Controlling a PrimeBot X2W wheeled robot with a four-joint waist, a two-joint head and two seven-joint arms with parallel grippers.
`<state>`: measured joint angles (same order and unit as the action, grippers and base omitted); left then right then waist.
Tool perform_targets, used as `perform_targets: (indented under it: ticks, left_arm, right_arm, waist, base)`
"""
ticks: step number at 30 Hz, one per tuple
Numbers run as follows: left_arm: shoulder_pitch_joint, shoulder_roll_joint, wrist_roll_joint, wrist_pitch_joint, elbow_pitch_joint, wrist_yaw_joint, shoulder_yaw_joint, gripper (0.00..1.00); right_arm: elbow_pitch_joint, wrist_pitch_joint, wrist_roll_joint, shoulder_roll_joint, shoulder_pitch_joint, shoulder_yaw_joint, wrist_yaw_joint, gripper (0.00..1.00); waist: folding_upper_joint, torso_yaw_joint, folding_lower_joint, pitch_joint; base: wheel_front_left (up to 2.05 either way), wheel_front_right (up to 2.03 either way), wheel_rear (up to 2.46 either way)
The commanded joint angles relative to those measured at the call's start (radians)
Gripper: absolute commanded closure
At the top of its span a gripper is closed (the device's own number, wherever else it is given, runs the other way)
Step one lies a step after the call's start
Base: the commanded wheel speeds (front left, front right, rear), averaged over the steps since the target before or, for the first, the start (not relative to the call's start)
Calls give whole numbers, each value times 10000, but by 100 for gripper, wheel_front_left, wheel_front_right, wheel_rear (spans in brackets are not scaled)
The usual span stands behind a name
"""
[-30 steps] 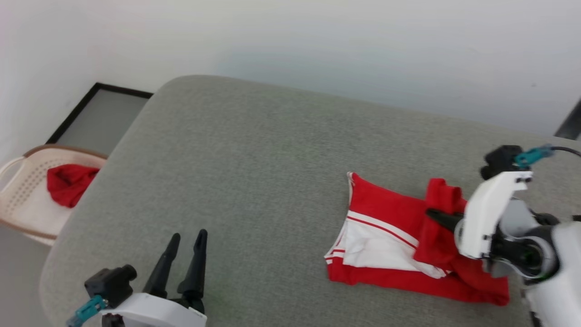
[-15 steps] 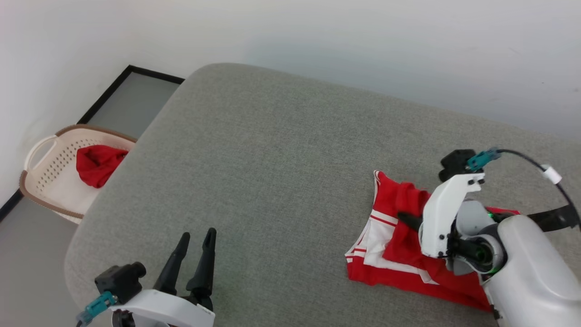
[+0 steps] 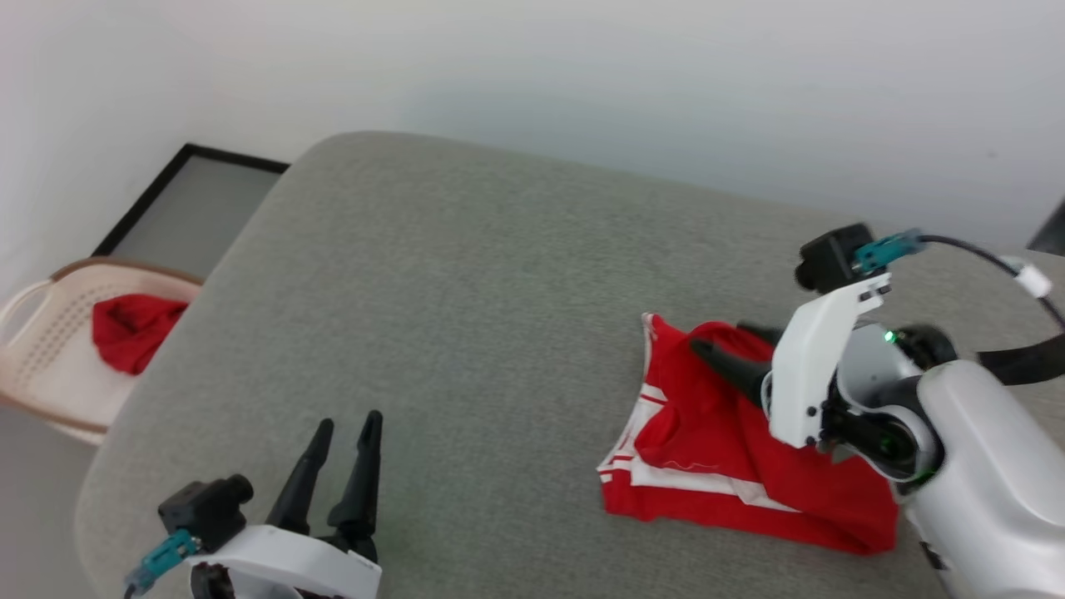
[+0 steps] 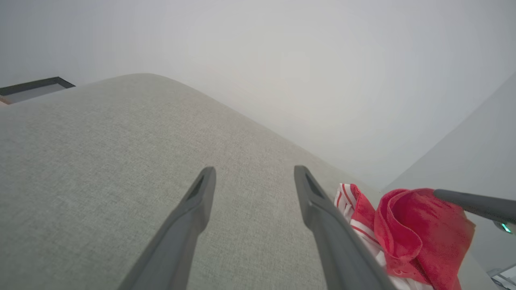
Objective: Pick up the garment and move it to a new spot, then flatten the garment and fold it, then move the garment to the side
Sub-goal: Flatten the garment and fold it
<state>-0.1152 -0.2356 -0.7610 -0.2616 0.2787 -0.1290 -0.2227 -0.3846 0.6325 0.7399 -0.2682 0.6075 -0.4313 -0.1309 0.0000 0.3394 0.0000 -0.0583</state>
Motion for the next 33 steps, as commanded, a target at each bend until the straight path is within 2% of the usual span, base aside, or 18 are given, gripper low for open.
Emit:
perform_targets:
  ticks: [1,4,9,15,18,21,27,33]
  left_arm:
    - [97,-59,72,-36,-43,-31,62,0]
    - [151,-56,153,-36,-110,-31,218,0]
    - [200,-105,388,-36,-267,-33,376,0]
    - [262,-122,608,-36,-356,-32,543,0]
    - [282,-165,751,-36,-430,-32,569,0]
    - [298,-184,898,-36,-456,-32,570,0]
    - [372,-255,1321,-36,-592,-32,765,0]
    - [620,-261,1951,-36,-957,-32,1276,0]
  right_arm:
    - [352,-267,122,-217,-100,-168,4,0]
    - [1385,-1237,178,-956,-380,-600,4,0]
    - [2538,-3865,-561,-2381,-873,-1014,4,0]
    - [2569,-6761,-1358,-2993,-1755,-634,7,0]
    - [2342,-7963,-1865,-2976,-2172,-295,6,0]
    - [2095,-8634,-2310,-2836,-2669,293,6,0]
    - [1979,-8963,-3011,-2395,-3968,1852,6,0]
    - [2897,-8965,-3707,-1705,-5291,3456,6,0]
  waist:
    - [0,-293,0,83]
    - [0,-599,0,117]
    - [0,-1154,0,108]
    - [0,-1798,0,108]
    - [0,-2102,0,96]
    - [0,-2312,0,102]
    - [0,-2556,0,145]
    - [0,-2639,0,165]
  base:
    - [0,0,0]
    - [0,0,0]
    - [0,0,0]
    - [0,0,0]
    - [0,0,0]
    - [0,0,0]
    - [0,0,0]
    - [0,0,0]
